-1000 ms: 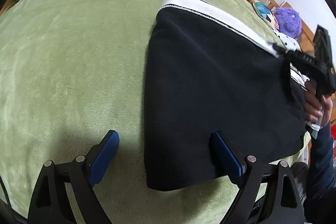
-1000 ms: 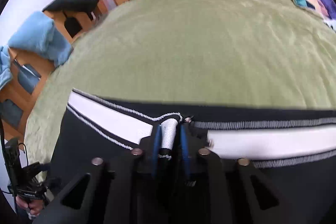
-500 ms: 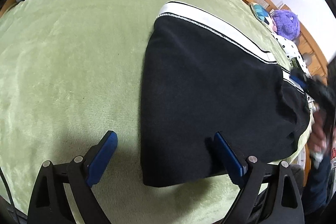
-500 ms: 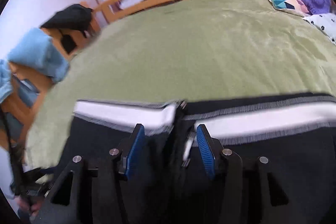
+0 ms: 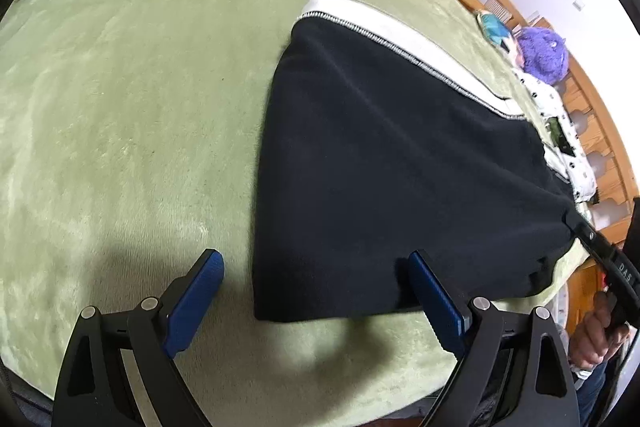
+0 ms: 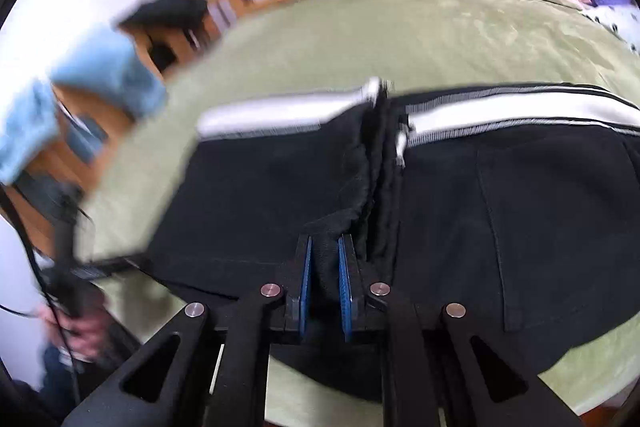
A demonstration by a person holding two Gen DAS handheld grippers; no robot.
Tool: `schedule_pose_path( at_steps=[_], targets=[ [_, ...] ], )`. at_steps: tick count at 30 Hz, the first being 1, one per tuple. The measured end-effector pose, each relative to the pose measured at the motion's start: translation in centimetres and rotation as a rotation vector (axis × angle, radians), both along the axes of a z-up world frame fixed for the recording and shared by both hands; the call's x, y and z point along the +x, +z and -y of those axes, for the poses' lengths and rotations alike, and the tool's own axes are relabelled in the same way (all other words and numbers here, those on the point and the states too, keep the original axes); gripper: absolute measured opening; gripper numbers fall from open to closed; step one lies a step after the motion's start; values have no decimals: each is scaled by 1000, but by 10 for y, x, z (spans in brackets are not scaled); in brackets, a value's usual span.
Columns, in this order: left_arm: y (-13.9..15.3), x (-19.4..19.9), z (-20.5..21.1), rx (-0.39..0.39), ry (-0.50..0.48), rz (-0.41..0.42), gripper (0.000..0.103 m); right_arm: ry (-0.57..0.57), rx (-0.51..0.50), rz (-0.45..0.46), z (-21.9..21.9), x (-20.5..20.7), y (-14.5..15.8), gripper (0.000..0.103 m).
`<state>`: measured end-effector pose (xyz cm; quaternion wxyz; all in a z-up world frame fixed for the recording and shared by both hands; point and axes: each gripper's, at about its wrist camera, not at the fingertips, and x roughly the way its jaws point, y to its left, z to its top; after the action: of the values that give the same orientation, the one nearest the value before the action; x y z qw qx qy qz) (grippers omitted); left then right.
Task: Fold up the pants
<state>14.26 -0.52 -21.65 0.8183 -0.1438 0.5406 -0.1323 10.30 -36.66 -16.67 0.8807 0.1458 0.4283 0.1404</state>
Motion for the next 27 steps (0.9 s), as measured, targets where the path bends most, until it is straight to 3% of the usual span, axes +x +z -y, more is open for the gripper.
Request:
schedule_pose_path(
  at_steps=[2, 5, 7, 10, 15, 18, 21, 24, 26, 27],
  targets=[
    [2, -2, -1, -3, 3, 3, 92, -5, -1, -31, 3, -6, -5, 12],
    [3, -4, -3, 9, 3, 7, 92, 19, -46, -139, -5, -6, -37, 13],
    [4, -2, -4, 15, 3, 9, 92, 21, -33, -150, -5, -4, -46, 16],
    [14, -2, -4, 35, -4, 40, 92, 20, -34, -116, 2, 2, -31, 39],
    [24, 6, -5, 63, -15, 74, 92, -7, -90, 62, -2, 33, 8, 39],
    [27, 12, -4, 59, -18, 102, 92, 78, -111, 111, -25, 64, 14, 17],
    [31, 16, -4, 15, -30, 152, 92, 190, -118, 78, -48, 96, -2, 13],
    [26, 24, 1, -8, -71, 146, 92, 171, -180, -10, -48, 123, -30, 11],
    [15, 29, 3, -2, -94, 115, 92, 96, -242, -68, -38, 141, -52, 0],
    [8, 31, 5, 4, -104, 91, 92, 92, -191, -97, -30, 150, -62, 0]
  ],
)
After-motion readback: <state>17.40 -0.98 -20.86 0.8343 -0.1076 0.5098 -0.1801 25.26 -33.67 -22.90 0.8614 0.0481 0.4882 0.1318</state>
